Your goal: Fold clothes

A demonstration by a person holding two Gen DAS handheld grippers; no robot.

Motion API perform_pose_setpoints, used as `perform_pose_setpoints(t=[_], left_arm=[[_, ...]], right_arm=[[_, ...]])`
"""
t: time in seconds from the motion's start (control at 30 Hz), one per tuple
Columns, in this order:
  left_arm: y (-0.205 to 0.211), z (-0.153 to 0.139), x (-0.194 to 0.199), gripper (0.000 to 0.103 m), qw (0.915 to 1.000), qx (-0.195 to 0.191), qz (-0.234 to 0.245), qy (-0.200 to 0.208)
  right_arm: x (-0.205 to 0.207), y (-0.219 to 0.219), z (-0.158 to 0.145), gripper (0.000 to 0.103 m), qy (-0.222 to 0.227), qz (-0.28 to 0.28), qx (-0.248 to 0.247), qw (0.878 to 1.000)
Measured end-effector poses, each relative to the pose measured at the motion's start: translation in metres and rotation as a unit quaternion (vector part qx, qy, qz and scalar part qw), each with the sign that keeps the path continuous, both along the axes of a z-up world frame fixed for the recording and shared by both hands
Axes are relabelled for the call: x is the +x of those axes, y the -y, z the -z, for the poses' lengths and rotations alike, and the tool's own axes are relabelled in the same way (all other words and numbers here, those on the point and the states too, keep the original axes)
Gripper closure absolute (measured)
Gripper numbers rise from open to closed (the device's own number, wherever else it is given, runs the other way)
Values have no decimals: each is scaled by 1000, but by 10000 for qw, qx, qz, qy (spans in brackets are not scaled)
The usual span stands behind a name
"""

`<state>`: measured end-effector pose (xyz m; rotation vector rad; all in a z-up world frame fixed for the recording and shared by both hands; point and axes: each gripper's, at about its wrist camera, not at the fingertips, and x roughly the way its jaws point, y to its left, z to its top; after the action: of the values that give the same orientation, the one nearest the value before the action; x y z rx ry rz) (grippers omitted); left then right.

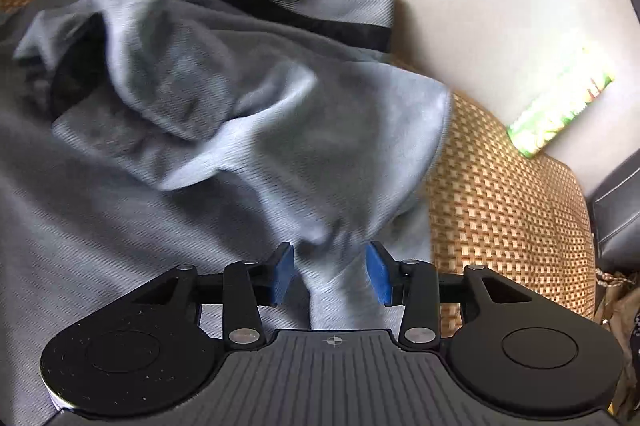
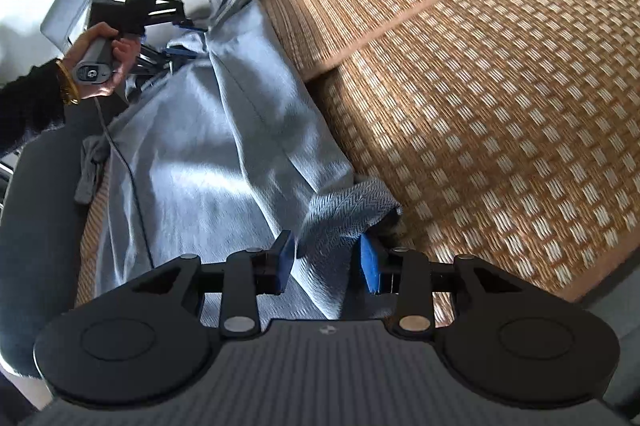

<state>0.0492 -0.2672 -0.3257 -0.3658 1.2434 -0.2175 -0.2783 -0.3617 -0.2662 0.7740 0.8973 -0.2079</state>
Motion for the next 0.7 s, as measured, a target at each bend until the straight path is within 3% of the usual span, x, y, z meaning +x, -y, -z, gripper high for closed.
perform_pose_setpoints(t=[0.03, 0.1, 0.13, 0.23, 0.43, 0.57, 0.67, 0.7], left_arm=[[6, 2, 3, 49, 9999, 79, 96, 3], [12, 3, 5, 103, 9998, 96, 202, -6], [13, 2, 6, 103, 9997, 18, 230, -10], [10, -11, 8, 103, 9994, -126, 287, 177], [-1, -39, 25, 103, 9980, -133, 340, 523], [-4, -29, 37, 103, 9977, 165, 387, 539], [-8, -15, 39, 86, 9965, 571, 417, 447], [-12, -11, 38, 78, 9960, 672, 395, 432]], right_arm=[[2, 0, 0, 63, 20, -1, -8, 10000], [6, -2, -1, 75, 15, -62, -51, 10000], [7, -3, -2, 90, 8, -101, -74, 9999], [6, -7, -10, 98, 27, -204, -158, 9997], [4, -22, -38, 99, 299, -846, -67, 9959], [17, -37, -30, 98, 349, -1199, 90, 9921], [32, -54, -11, 90, 102, -1514, 151, 9883], [37, -59, -6, 82, -49, -1676, 192, 9856]])
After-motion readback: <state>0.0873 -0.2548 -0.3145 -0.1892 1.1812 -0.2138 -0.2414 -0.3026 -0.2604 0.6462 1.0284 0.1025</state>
